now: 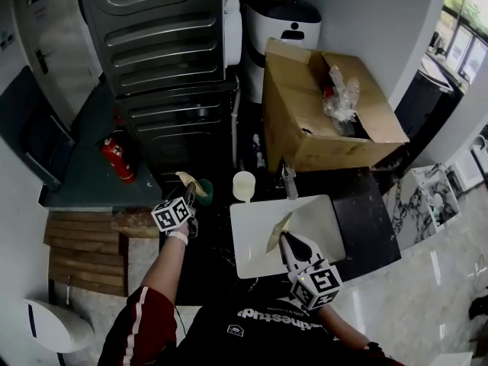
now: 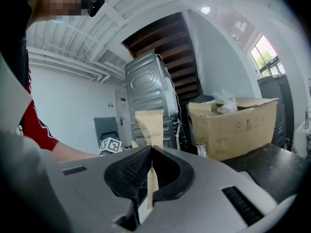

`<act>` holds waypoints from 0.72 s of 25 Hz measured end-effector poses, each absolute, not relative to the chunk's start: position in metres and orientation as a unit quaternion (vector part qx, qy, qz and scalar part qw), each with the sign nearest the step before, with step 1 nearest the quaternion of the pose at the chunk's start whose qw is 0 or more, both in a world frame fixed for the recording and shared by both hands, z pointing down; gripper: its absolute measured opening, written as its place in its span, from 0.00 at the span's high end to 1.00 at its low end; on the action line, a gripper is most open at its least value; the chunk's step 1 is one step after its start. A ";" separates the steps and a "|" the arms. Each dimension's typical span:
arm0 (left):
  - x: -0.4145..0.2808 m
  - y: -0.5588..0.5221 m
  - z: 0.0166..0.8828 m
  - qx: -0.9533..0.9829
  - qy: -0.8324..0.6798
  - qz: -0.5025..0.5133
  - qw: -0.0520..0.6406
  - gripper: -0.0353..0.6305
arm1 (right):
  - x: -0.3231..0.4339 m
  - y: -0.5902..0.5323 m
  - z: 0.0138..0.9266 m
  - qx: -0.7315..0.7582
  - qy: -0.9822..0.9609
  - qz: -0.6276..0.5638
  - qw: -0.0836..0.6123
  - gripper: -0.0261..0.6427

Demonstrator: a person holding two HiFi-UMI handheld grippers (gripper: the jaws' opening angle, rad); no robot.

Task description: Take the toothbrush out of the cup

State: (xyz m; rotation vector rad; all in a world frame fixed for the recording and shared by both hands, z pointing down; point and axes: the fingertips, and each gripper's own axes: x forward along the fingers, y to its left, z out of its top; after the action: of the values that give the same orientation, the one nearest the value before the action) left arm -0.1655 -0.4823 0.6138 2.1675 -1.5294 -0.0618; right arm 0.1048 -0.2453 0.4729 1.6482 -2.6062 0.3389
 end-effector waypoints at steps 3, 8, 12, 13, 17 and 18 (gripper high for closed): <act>-0.164 -0.482 0.611 0.799 -0.560 -0.009 0.219 0.82 | 0.111 -0.242 0.479 0.530 -0.841 0.111 0.023 0.90; -0.163 -0.480 0.599 0.804 -0.561 -0.015 0.195 0.88 | 0.112 -0.239 0.477 0.528 -0.842 0.108 0.024 0.90; -0.149 -0.475 0.573 0.817 -0.550 -0.040 0.172 0.89 | 0.114 -0.237 0.477 0.526 -0.843 0.108 0.022 0.90; -0.147 -0.474 0.566 0.819 -0.547 -0.046 0.167 0.90 | 0.114 -0.237 0.478 0.525 -0.843 0.110 0.022 0.90; -0.140 -0.469 0.539 0.826 -0.540 -0.064 0.150 0.90 | 0.114 -0.237 0.477 0.522 -0.845 0.110 0.019 0.90; -0.139 -0.466 0.530 0.827 -0.538 -0.072 0.145 0.90 | 0.114 -0.237 0.476 0.522 -0.846 0.110 0.017 0.90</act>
State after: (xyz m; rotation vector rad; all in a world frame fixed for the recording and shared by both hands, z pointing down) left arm -0.1393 -0.4658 0.5297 2.3834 -1.5516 -0.2062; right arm 0.1138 -0.2369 0.4763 1.6220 -2.6274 0.3419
